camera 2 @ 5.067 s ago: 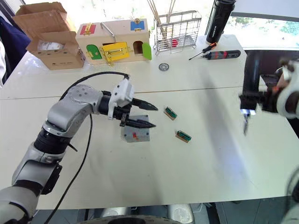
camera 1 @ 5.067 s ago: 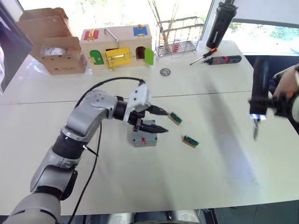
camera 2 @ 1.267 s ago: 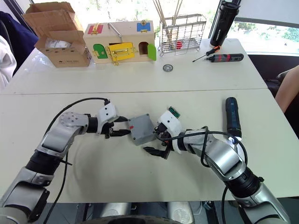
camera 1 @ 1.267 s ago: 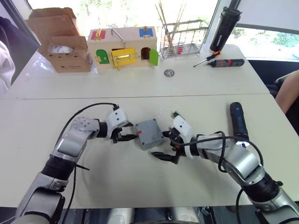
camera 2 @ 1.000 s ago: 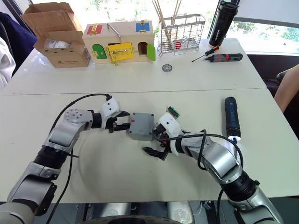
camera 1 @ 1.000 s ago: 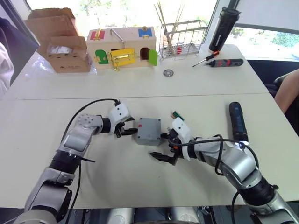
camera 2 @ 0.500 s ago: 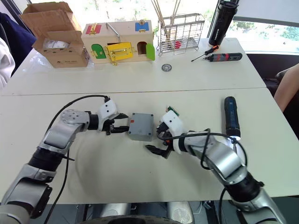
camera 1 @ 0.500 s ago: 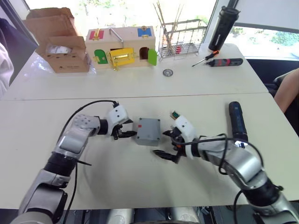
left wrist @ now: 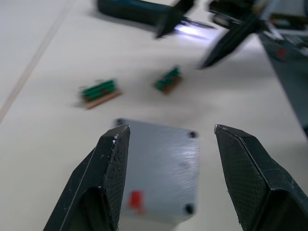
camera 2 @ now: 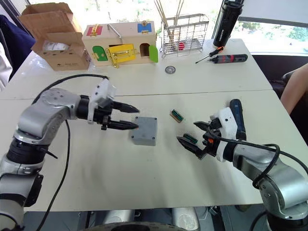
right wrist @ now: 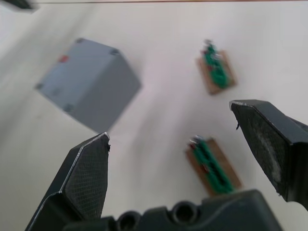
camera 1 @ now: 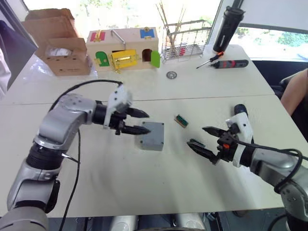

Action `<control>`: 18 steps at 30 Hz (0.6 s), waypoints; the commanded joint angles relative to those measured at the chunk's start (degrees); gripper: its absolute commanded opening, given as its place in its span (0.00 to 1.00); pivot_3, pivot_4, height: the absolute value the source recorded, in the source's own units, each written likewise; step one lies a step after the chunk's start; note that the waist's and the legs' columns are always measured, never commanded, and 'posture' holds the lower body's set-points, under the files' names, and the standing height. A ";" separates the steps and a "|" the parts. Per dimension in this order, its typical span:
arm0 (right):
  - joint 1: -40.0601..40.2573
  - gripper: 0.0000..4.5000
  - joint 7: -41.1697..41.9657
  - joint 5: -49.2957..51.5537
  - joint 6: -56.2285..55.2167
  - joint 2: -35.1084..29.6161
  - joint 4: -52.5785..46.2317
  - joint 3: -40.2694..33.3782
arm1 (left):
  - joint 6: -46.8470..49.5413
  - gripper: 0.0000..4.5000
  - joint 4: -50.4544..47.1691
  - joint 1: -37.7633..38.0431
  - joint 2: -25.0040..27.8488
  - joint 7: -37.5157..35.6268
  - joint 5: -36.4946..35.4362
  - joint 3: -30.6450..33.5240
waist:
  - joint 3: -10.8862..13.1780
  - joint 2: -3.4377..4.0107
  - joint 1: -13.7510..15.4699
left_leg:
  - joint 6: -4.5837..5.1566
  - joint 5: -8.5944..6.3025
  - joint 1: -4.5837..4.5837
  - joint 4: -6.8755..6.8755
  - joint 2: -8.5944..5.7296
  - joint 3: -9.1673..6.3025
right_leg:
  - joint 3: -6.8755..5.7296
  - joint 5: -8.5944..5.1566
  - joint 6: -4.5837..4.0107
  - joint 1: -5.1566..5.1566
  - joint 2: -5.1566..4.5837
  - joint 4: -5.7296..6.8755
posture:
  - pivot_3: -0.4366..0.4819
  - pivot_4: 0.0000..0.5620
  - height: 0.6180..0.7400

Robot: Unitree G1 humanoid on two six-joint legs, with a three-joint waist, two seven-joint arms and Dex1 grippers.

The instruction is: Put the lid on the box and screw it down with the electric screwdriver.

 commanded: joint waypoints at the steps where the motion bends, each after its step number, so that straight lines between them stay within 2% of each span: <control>1: 1.54 0.99 -1.59 -2.52 -4.29 0.92 0.15 2.00 | -3.58 0.64 -1.95 0.43 2.02 -2.20 2.04 -3.02 | 0.00 0.01 0.03 | 0.00 0.00 0.00 0.00 0.01 0.00 | 0.00 0.00 0.00 0.00 0.01 0.01 | 0.48 0.27 1.00; 5: 2.67 0.99 -2.52 -5.37 -8.35 1.97 2.62 5.41 | -6.66 0.64 -1.25 1.06 2.59 -2.72 4.05 -5.41 | 0.00 0.00 0.20 | 0.00 0.00 0.00 0.01 0.00 0.01 | 0.01 0.00 0.00 0.01 0.01 0.00 | 0.48 0.27 1.00; 8: 3.30 0.83 -2.96 -8.41 -12.34 2.48 5.34 7.76 | -6.86 0.64 -0.68 0.90 2.11 -2.39 4.07 -5.48 | 0.00 0.00 0.52 | 0.00 0.00 0.00 0.02 -0.02 0.01 | -0.01 0.00 0.00 0.02 -0.01 0.00 | 0.48 0.27 1.00; 12: 3.39 0.49 -3.10 -9.75 -14.70 2.98 6.69 9.36 | -7.03 0.64 0.43 0.83 1.75 -2.01 4.37 -5.24 | 0.00 0.00 0.36 | 0.00 0.00 0.00 0.03 -0.03 0.01 | 0.00 0.00 0.00 0.03 -0.02 -0.01 | 0.48 0.27 1.00; 18: 2.42 0.49 -3.72 -10.49 -15.56 4.09 7.43 9.98 | -6.76 0.64 0.54 1.67 1.62 -1.05 4.40 -4.84 | 0.00 0.00 0.31 | -0.01 0.00 0.00 0.02 -0.01 0.00 | -0.01 0.00 0.00 0.02 0.01 -0.01 | 0.48 0.27 1.00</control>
